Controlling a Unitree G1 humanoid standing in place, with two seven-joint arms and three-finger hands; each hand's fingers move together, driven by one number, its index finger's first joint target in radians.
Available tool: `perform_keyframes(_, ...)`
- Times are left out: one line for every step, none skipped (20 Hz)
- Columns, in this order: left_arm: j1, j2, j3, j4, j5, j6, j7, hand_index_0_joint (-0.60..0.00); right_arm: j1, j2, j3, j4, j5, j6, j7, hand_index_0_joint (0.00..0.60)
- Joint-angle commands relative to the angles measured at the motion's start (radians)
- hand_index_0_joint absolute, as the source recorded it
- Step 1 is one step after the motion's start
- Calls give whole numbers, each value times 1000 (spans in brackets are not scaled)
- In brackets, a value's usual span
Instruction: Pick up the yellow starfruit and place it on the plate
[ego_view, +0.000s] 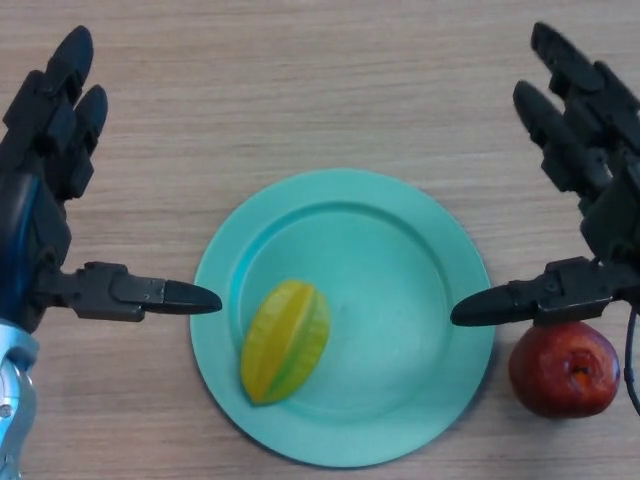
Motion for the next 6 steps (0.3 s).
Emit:
perform_keyframes(-32, 36, 35, -47, 18, -104, 17, 0, -28, -24, -37, -46, 43, -122, -9, 0)
perform_keyframes(-34, 35, 32, -42, 24, -112, 22, 0, -26, -25, -37, -43, 37, -123, -2, 0)
perform_keyframes(-38, 35, 31, -37, 29, -117, 25, 0, -26, -24, -41, -39, 37, -129, 2, 0)
perform_keyframes(-38, 35, 29, -35, 35, -124, 26, 0, -26, -24, -44, -38, 41, -128, 3, 0)
perform_keyframes(-41, 36, 27, -28, 46, -137, 28, 0, -26, -26, -46, -38, 44, -123, 5, 0)
perform_keyframes(-43, 36, 25, -22, 57, -148, 30, 0, -29, -28, -48, -38, 45, -114, 5, 0)
